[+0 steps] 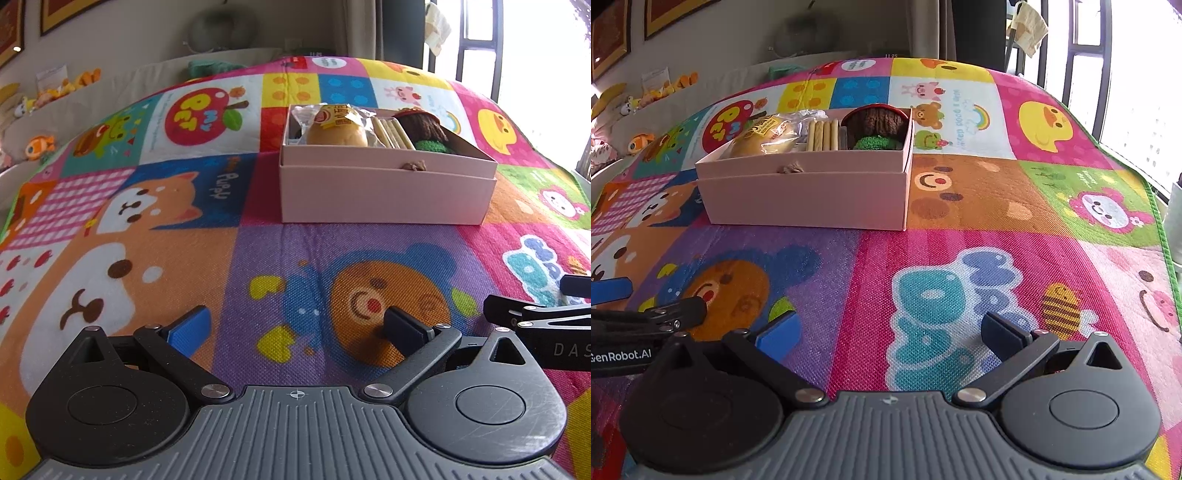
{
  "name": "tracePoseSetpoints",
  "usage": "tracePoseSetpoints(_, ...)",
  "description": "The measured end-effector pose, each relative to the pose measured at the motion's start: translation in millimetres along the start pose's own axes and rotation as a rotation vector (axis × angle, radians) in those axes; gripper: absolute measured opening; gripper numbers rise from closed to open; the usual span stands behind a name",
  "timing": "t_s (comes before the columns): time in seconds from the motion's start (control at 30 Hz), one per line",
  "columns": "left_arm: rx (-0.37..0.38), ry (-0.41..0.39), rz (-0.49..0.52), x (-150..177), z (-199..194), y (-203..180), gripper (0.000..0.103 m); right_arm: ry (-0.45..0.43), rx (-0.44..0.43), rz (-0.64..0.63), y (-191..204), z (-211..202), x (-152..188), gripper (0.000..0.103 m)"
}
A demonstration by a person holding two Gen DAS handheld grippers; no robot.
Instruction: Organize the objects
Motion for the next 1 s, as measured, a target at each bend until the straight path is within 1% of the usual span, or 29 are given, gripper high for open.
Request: tracePoseSetpoints(1.0, -0.004, -0.002, 0.002, 1.2, -1.4, -1.0, 0.102, -0.001, 0.003, -0.003, 0.5, -0.4, 0.2, 0.103)
Point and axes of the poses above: each gripper's, at about its wrist camera, not at the fingertips, and z roughly the way its jaws point, y to its left, x to its underside, the point moved 6 cm from there along z, roughly the way its jaws point, and after that the axes turned 11 degrees about x, right-handed, at the moved point
